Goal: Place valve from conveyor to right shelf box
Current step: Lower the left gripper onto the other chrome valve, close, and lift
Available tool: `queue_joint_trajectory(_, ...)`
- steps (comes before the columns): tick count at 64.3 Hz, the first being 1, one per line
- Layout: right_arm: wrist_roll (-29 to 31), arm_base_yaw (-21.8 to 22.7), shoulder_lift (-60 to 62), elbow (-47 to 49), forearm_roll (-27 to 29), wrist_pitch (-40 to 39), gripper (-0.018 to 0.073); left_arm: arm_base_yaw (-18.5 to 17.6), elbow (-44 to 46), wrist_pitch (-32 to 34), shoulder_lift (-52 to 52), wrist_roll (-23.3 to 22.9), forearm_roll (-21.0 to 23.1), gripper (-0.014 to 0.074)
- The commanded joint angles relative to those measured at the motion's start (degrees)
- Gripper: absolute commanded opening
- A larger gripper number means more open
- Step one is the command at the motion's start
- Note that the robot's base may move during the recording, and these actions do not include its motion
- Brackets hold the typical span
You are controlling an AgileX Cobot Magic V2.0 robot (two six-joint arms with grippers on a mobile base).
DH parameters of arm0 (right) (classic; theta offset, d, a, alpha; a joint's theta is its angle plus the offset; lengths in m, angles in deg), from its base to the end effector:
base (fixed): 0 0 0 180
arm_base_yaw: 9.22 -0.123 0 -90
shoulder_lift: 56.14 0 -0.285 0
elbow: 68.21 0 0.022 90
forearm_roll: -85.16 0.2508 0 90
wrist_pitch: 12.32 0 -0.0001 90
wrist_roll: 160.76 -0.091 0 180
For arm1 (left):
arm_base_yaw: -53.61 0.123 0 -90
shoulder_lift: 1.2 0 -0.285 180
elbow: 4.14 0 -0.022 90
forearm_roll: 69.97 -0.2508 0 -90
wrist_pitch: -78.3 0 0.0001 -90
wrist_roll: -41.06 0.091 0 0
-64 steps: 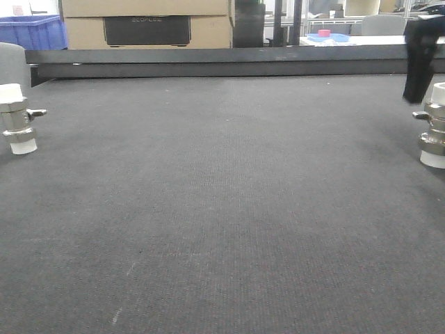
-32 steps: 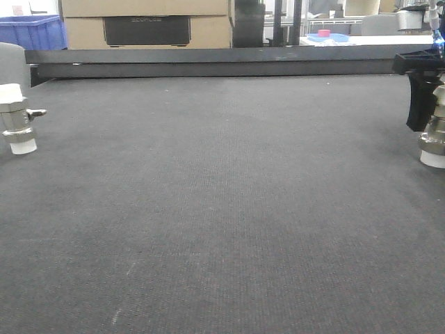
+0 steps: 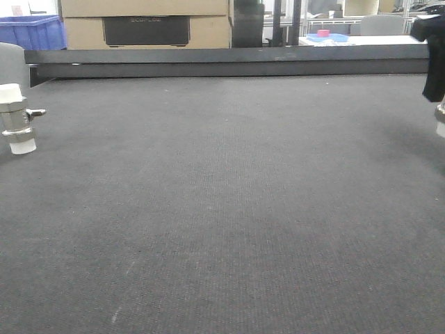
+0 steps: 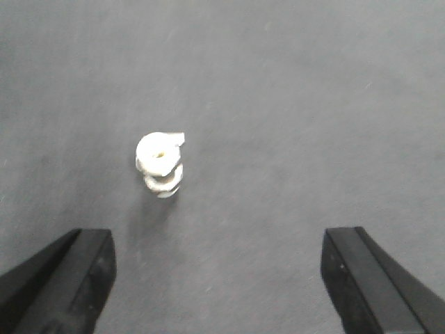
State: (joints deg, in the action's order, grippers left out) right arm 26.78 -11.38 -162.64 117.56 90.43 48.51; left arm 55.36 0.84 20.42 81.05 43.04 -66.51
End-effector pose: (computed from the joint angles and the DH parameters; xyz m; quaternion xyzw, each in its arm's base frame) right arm 0.3597 0.0209 0.2852 -0.0677 0.9838 0.0357 0.1619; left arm 0.2654 0.0035 0.4177 -0.0032 0.9240 -0.0173 0.3821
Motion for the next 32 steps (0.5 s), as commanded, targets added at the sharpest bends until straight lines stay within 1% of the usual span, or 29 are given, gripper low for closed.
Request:
queue_joint_trajectory(1, 0.5, 0.1, 4.3, -4.0, 1.2, -2.7, -0.0151, 2.6, 6.2, -5.7, 6.2, 1.6, -0.5, 0.0543)
queue_joint_trajectory(6, 0.5, 0.1, 6.8, -7.2, 2.5, -4.4, -0.0151, 4.4, 10.6, -8.5, 11.1, 3.7, -0.5, 0.0573)
queue_joint_trajectory(10, 0.5, 0.1, 8.1, -9.1, 3.0, -5.8, -0.0151, 5.1, 14.8, -9.8, 15.9, 5.4, -0.5, 0.0594)
queue_joint_trajectory(16, 0.5, 0.1, 9.2, -10.2, 3.0, -6.3, -0.0151, 5.1, 19.2, -10.5, 21.3, 7.1, -0.5, 0.0594)
queue_joint_trajectory(24, 0.5, 0.1, 9.5, -10.4, 3.0, -5.9, -0.0151, 4.7, 23.9, -10.4, 28.2, 7.6, -0.3, 0.0591)
queue_joint_trajectory(32, 0.5, 0.1, 9.5, -10.4, 3.0, -5.9, -0.0151, 4.7, 25.8, -9.7, 33.7, 8.6, -0.3, 0.0591)
